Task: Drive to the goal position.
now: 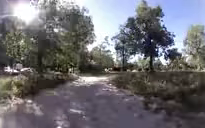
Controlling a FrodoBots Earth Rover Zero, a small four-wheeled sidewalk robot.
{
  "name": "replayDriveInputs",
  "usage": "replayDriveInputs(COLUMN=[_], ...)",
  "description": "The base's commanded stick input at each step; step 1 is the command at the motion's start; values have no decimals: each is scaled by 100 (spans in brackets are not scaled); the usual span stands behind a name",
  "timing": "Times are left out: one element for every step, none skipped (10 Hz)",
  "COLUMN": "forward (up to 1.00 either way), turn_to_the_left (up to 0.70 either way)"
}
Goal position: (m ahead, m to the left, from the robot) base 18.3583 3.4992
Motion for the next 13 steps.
replayDriveInputs(forward=[85, 85, 85, 85, 85, 85, 85, 85, 85, 85, 85, 85, 85], turn_to_the_left=[0, 0, 0, 0, 0, 0, 0, 0, 0, 0, 0, 0, 0])
